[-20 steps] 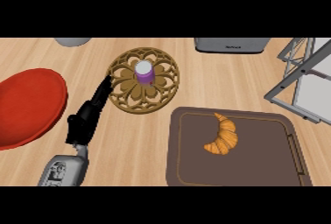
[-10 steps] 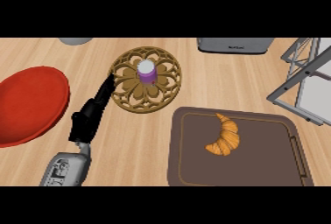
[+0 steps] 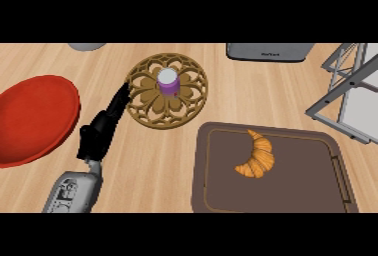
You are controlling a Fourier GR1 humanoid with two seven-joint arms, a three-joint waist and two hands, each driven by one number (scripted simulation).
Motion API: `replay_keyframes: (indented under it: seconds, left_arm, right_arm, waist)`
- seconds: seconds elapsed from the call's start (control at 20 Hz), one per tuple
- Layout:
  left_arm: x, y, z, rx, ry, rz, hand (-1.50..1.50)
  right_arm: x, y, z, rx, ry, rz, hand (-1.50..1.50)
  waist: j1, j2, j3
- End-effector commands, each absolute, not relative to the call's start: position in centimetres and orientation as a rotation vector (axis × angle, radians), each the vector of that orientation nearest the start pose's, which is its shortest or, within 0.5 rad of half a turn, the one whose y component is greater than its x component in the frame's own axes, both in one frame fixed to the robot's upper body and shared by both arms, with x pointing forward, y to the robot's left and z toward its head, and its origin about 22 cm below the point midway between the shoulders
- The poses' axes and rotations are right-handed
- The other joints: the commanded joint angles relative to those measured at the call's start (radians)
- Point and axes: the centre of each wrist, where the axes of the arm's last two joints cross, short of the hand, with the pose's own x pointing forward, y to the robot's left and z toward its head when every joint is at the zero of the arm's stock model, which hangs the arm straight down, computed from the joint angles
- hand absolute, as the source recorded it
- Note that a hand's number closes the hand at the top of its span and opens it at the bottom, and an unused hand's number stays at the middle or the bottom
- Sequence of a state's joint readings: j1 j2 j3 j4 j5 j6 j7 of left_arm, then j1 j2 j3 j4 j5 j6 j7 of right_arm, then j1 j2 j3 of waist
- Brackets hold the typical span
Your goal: Pick the pear from the tray and place it in the tiered shelf
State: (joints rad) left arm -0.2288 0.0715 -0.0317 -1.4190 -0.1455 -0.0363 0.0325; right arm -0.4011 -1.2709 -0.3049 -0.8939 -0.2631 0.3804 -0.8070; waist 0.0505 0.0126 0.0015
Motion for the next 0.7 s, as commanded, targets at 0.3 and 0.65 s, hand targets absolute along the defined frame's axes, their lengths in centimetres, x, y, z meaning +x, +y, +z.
replay_keyframes:
  seconds: [0.3, 0.65]
  left_arm:
    - [28.6, 22.3, 2.2, 0.093, -1.591, -0.298, 0.00]
    - [28.8, 21.3, 2.6, 0.077, -1.593, -0.286, 0.00]
  right_arm:
    - [30.6, -52.3, 27.2, -0.546, -2.283, 0.700, 1.50]
    - [32.2, -52.4, 25.5, -0.231, -2.283, 0.536, 1.50]
  waist:
    - [-0.004, -0.005, -0.001]
    - [-0.011, -0.004, 0.000]
